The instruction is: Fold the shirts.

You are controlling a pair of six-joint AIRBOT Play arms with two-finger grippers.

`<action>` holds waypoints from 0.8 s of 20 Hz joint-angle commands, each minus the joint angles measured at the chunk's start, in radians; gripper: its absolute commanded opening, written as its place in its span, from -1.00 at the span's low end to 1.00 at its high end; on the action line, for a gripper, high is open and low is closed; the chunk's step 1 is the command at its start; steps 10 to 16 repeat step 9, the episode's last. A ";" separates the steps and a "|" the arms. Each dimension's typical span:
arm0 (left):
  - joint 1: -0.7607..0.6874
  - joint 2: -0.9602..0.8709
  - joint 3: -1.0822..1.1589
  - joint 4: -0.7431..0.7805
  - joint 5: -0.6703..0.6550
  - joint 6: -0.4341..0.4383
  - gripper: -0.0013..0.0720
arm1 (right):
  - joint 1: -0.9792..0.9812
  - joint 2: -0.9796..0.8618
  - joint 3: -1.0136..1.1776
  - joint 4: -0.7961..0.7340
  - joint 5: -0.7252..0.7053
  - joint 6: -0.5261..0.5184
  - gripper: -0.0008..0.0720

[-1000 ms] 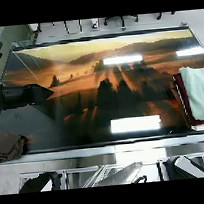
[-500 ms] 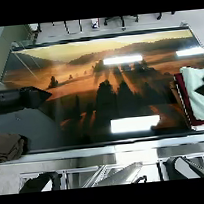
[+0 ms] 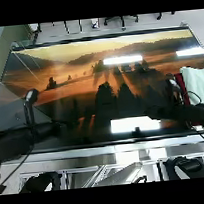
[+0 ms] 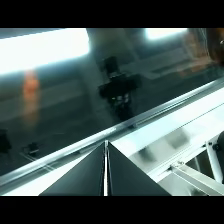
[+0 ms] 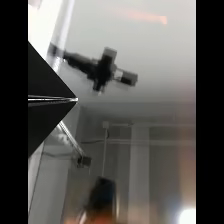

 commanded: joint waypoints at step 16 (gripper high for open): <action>-0.037 0.146 -0.139 0.005 -0.091 -0.040 -0.92 | 0.070 0.029 -0.048 0.051 0.039 0.005 -0.92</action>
